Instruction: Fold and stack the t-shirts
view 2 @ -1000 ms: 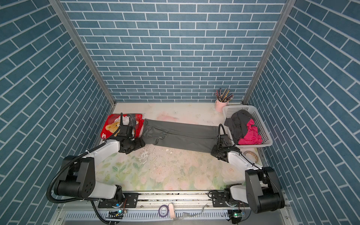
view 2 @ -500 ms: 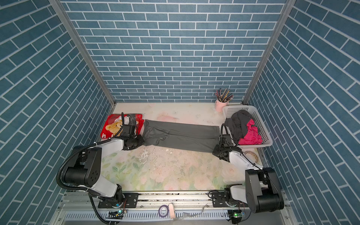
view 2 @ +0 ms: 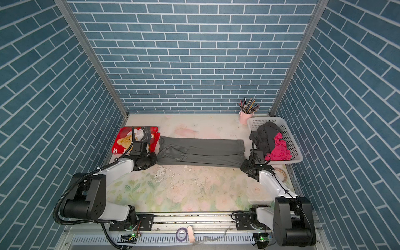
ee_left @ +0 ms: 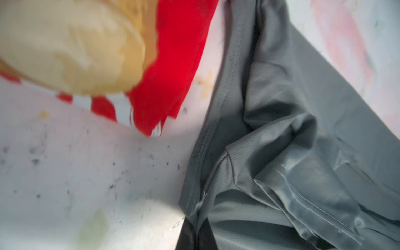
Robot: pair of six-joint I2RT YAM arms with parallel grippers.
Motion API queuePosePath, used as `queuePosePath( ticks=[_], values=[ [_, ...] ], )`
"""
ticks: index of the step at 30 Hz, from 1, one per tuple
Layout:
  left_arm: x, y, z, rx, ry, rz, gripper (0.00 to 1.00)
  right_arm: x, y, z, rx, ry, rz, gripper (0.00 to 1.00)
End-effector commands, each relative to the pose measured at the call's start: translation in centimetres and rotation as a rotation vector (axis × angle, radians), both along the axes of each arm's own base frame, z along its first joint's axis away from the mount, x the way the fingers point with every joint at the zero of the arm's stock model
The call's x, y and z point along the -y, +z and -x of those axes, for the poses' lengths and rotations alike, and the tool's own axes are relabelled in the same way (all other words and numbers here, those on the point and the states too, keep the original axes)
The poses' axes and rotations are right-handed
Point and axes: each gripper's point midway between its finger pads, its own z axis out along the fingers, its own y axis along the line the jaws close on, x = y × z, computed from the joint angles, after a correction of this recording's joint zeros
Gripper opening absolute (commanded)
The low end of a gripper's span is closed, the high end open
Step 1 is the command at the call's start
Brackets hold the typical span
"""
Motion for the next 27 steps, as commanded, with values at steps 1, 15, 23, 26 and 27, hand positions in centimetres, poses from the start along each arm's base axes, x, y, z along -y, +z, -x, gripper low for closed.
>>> queuePosePath(
  ticks=[1,15,23,26,27],
  values=[
    [-0.7,-1.3,1.7,-0.04,0.026,0.001,0.08,0.4,-1.4,1.7,-0.057,-0.008,0.006,0.0],
    [2.0,10.4,-2.5,0.21,-0.031,0.155,0.87,-3.9,9.8,-1.3,0.192,0.109,-0.006,0.87],
    [6.0,9.1,-2.8,0.259,-0.018,0.492,0.87,-18.3,9.7,-2.7,0.211,0.312,-0.181,0.92],
    [5.7,6.6,-2.2,0.22,-0.005,0.469,0.87,-23.7,8.3,-2.4,0.181,0.367,-0.246,0.92],
    [5.2,5.7,-2.0,0.206,0.005,0.446,0.87,-25.3,7.9,-2.2,0.174,0.383,-0.264,0.92]
  ],
)
